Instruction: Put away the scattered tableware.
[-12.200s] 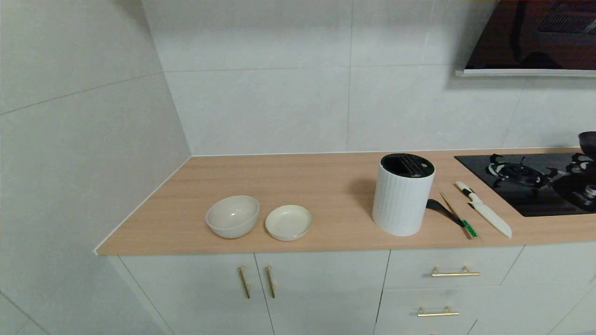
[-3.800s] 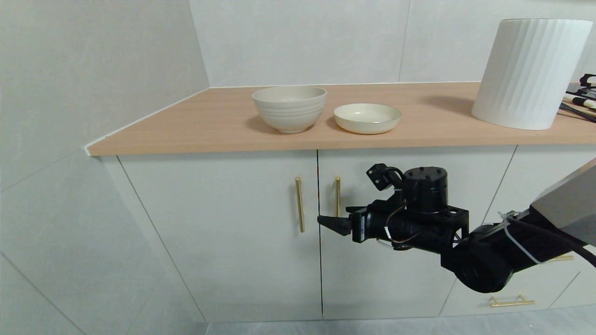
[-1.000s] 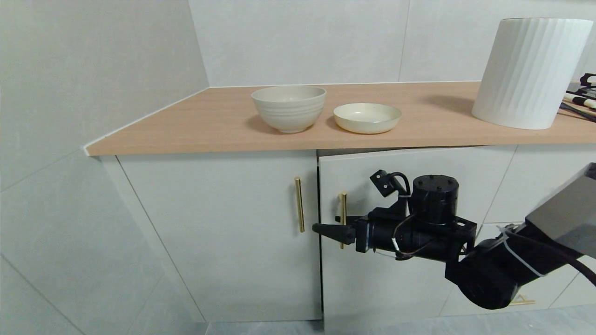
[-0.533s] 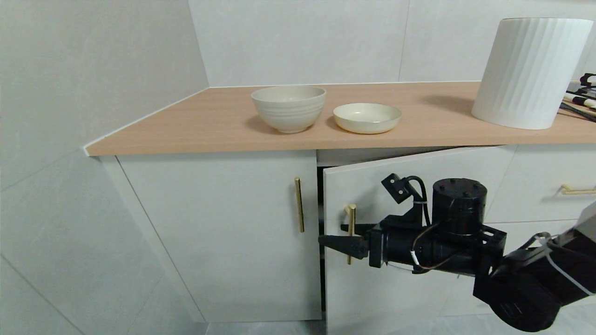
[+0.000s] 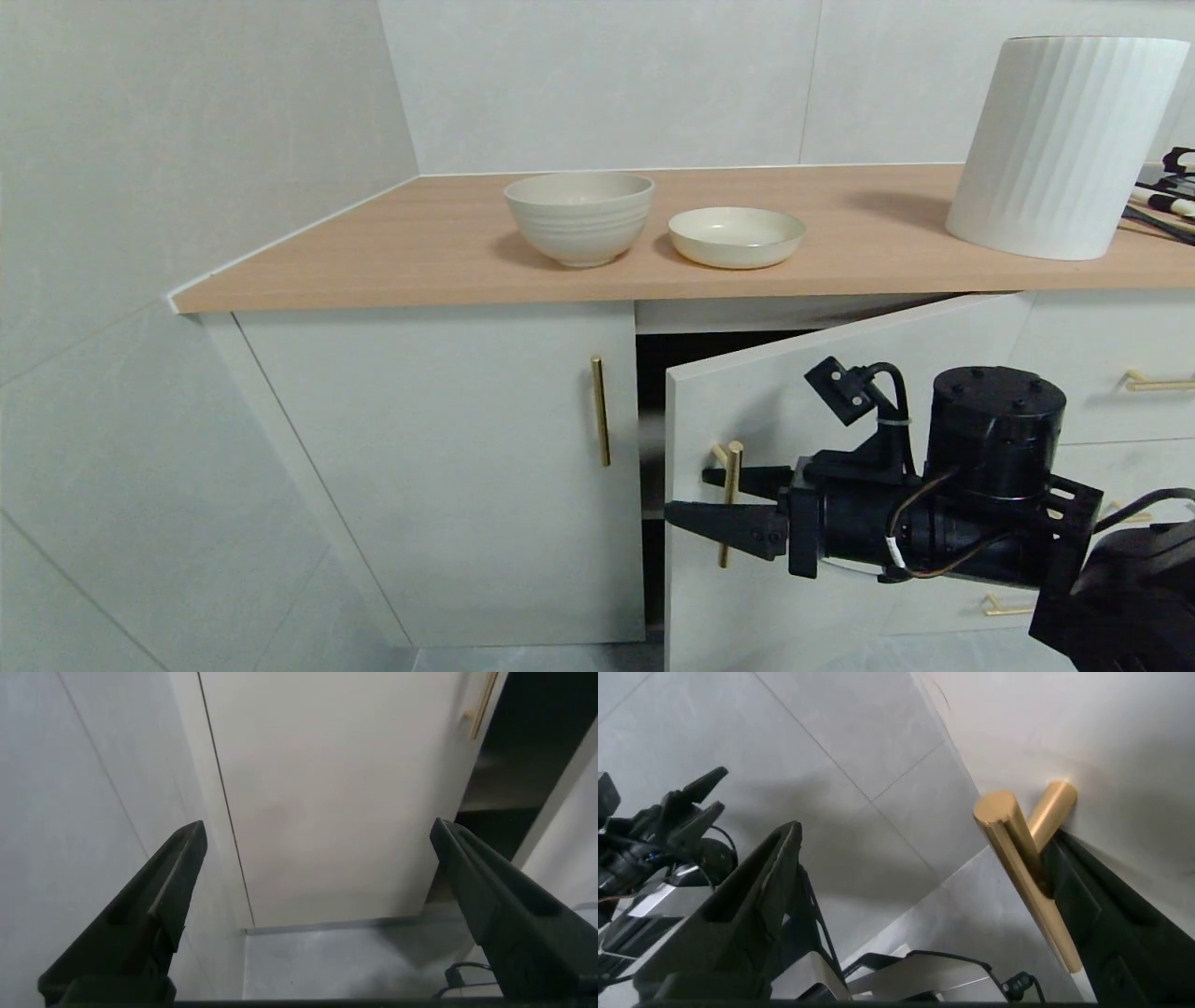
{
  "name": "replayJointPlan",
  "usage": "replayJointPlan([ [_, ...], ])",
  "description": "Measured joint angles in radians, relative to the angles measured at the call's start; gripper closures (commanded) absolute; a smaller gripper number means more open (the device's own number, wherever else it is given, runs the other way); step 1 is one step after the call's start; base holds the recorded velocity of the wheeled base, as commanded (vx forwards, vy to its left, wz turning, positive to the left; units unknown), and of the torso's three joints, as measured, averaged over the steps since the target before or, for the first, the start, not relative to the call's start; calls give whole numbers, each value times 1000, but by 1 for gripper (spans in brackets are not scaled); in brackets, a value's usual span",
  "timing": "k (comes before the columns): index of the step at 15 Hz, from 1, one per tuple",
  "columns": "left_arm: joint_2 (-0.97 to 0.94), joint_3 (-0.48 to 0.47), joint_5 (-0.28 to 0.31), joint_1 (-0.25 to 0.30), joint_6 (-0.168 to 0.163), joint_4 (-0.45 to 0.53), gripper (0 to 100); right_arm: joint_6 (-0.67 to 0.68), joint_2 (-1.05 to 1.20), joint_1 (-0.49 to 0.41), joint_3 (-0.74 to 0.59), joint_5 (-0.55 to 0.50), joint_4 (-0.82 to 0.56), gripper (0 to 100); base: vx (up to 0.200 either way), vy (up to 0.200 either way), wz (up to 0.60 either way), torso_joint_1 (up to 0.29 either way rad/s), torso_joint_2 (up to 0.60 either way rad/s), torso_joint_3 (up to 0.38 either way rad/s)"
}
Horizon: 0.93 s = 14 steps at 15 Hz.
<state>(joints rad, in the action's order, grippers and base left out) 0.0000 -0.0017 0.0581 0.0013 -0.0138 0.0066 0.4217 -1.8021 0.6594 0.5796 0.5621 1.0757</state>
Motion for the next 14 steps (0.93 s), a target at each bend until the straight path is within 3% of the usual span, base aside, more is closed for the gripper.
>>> replayJointPlan([
  [3,1,-71,40,-1,0,18,0,-1,8,-1,-5,-1,0,0,0,0,0,0,0,0],
  [5,18,-168,103,-8,0,94,0,0,10,-2,-7,-1,1,0,0,0,0,0,0,0],
  [10,289,-402,398,-34,3,167,0,0,14,-1,-7,-2,0,0,0,0,0,0,0,0],
  [12,473,-497,491,-40,-3,170,0,0,15,-1,-7,-2,0,0,0,0,0,0,0,0],
  [14,654,-572,548,-69,-23,157,0,0,15,-1,-7,-2,0,0,0,0,0,0,0,0],
])
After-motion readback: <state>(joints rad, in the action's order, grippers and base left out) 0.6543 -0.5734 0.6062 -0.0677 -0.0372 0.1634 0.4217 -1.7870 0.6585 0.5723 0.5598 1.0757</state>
